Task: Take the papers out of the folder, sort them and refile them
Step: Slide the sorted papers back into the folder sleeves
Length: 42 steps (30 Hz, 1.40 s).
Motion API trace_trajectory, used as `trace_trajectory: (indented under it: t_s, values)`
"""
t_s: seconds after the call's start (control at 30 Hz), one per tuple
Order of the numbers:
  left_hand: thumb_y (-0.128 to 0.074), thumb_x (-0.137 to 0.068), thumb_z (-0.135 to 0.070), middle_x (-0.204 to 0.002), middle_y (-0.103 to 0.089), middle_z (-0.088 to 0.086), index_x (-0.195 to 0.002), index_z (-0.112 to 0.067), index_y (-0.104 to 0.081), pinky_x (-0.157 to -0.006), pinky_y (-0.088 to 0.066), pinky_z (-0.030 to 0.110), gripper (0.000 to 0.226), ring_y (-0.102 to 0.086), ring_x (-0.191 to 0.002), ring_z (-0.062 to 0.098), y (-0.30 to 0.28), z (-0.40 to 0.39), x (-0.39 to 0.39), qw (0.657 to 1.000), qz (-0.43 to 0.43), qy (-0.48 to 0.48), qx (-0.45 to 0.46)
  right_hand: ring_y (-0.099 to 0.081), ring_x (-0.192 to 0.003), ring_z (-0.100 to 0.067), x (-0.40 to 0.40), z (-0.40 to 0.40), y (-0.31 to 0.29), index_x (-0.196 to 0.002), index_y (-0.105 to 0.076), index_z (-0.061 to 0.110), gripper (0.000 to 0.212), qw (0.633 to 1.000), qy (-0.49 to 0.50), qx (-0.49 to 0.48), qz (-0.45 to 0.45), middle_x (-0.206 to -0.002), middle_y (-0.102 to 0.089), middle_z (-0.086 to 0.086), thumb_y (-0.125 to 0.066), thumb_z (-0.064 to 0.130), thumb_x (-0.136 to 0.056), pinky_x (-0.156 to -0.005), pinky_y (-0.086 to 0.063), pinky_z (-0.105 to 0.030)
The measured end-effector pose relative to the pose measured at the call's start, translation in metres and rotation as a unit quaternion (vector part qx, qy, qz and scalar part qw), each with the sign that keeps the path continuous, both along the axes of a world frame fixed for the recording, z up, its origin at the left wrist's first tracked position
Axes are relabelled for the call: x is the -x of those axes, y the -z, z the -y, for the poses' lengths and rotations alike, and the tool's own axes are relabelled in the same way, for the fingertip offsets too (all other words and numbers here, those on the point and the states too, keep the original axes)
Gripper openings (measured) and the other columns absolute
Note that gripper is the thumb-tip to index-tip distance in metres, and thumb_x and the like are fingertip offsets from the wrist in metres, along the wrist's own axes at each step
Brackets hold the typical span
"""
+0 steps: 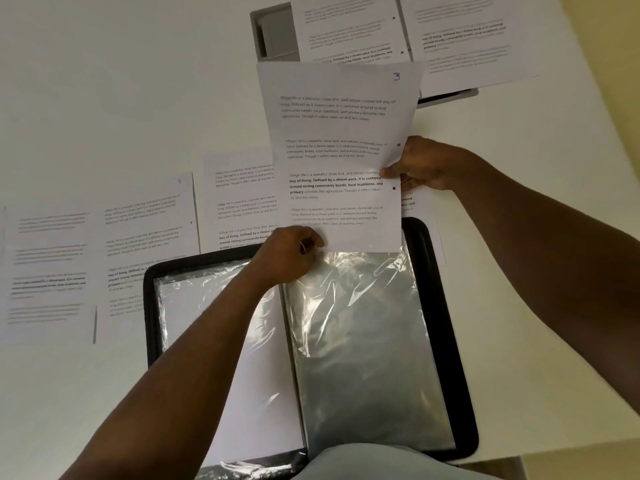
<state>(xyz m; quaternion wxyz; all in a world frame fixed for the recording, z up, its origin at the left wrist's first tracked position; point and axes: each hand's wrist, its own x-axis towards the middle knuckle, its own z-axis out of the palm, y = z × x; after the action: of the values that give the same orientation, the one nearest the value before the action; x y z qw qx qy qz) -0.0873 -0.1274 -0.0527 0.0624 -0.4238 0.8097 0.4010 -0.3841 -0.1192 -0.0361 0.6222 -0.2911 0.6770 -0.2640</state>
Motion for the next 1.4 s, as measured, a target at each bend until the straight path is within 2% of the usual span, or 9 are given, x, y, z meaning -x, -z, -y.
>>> trace_trajectory:
  t_s: [0.17,0.33,0.57,0.67,0.8,0.97,1.13,1.23,1.4]
  values:
    - [-0.069,-0.087,-0.020,-0.097,-0.067,-0.004,-0.105,-0.020,-0.068,-0.076,-0.046,0.015,0.018,-0.062,-0.087,0.009,-0.002,0.005,0.000,1.000,0.001,0.006,-0.013,-0.066,-0.096,-0.018,0.006,0.010,-0.005,-0.124,-0.057,0.015,0.043,1.000,-0.017,-0.008,-0.006,-0.107,-0.067,0.000,-0.066,-0.003,-0.086,-0.075,-0.057,-0.035]
    - [-0.069,-0.084,-0.012,-0.099,-0.066,-0.003,-0.107,-0.022,-0.065,-0.083,-0.050,0.022,0.026,-0.062,-0.091,0.012,-0.005,0.015,-0.005,0.998,0.008,0.010,-0.057,-0.067,-0.095,-0.019,0.005,0.014,-0.004,-0.122,-0.059,0.015,0.042,0.997,-0.065,-0.035,-0.004,-0.108,-0.068,-0.002,-0.066,-0.004,-0.086,-0.076,-0.059,-0.035]
    - [-0.060,-0.087,-0.003,-0.103,-0.066,-0.007,-0.105,-0.018,-0.068,-0.079,-0.040,0.004,0.025,-0.060,-0.095,0.008,-0.007,0.016,0.002,0.997,0.008,0.005,-0.073,-0.068,-0.100,-0.022,-0.002,0.020,0.002,-0.126,-0.058,0.011,0.044,0.994,-0.099,-0.047,0.004,-0.116,-0.068,-0.008,-0.067,-0.002,-0.085,-0.082,-0.058,-0.037]
    - [-0.063,-0.087,-0.009,-0.101,-0.068,-0.008,-0.102,-0.018,-0.070,-0.077,-0.041,0.007,0.019,-0.062,-0.095,0.008,-0.006,0.013,0.004,0.996,0.012,-0.005,-0.088,-0.069,-0.096,-0.021,-0.008,0.016,0.007,-0.117,-0.062,0.011,0.034,0.990,-0.118,-0.070,0.026,-0.113,-0.069,-0.009,-0.066,-0.002,-0.086,-0.077,-0.060,-0.034]
    - [-0.068,-0.088,-0.032,-0.091,-0.070,-0.007,-0.094,-0.019,-0.073,-0.071,-0.042,0.009,0.015,-0.061,-0.083,0.007,-0.008,0.003,0.019,0.994,0.019,0.034,-0.099,-0.072,-0.091,-0.019,-0.013,0.005,0.011,-0.111,-0.063,0.014,0.032,0.985,-0.132,-0.085,0.069,-0.109,-0.071,-0.008,-0.065,-0.005,-0.085,-0.072,-0.060,-0.032]
    - [-0.063,-0.091,-0.023,-0.071,-0.056,-0.014,-0.072,-0.027,-0.059,-0.059,-0.033,0.009,0.020,-0.050,-0.065,-0.001,-0.005,-0.008,0.033,0.996,0.013,0.034,-0.084,-0.070,-0.098,-0.018,-0.009,-0.008,0.006,-0.114,-0.063,0.019,0.038,0.969,-0.210,-0.112,0.072,-0.112,-0.071,-0.005,-0.068,-0.003,-0.083,-0.078,-0.060,-0.032]
    - [-0.065,-0.090,-0.026,-0.076,-0.058,-0.017,-0.082,-0.026,-0.064,-0.063,-0.034,0.011,0.008,-0.052,-0.070,-0.003,-0.004,-0.009,0.031,0.997,0.001,0.009,-0.080,-0.067,-0.106,-0.019,-0.013,-0.010,0.011,-0.123,-0.061,0.020,0.051,0.993,-0.098,-0.026,0.062,-0.116,-0.070,0.000,-0.073,0.030,-0.075,-0.085,-0.057,-0.034]
    - [-0.064,-0.092,-0.027,-0.076,-0.057,-0.018,-0.083,-0.023,-0.064,-0.062,-0.033,0.010,0.009,-0.051,-0.070,-0.003,-0.005,-0.009,0.030,0.997,-0.002,0.003,-0.073,-0.068,-0.103,-0.019,-0.014,-0.011,0.011,-0.128,-0.058,0.015,0.056,0.985,-0.168,-0.023,-0.008,-0.117,-0.069,-0.003,-0.076,0.026,-0.076,-0.085,-0.058,-0.035]
    - [-0.063,-0.092,-0.027,-0.086,-0.062,-0.015,-0.090,-0.021,-0.068,-0.065,-0.037,0.010,0.008,-0.055,-0.078,-0.003,-0.009,-0.012,0.031,0.996,-0.013,-0.018,-0.084,-0.069,-0.101,-0.016,-0.013,-0.019,0.012,-0.127,-0.058,0.019,0.052,0.974,-0.217,-0.058,0.036,-0.115,-0.071,0.000,-0.076,0.023,-0.078,-0.083,-0.058,-0.036]
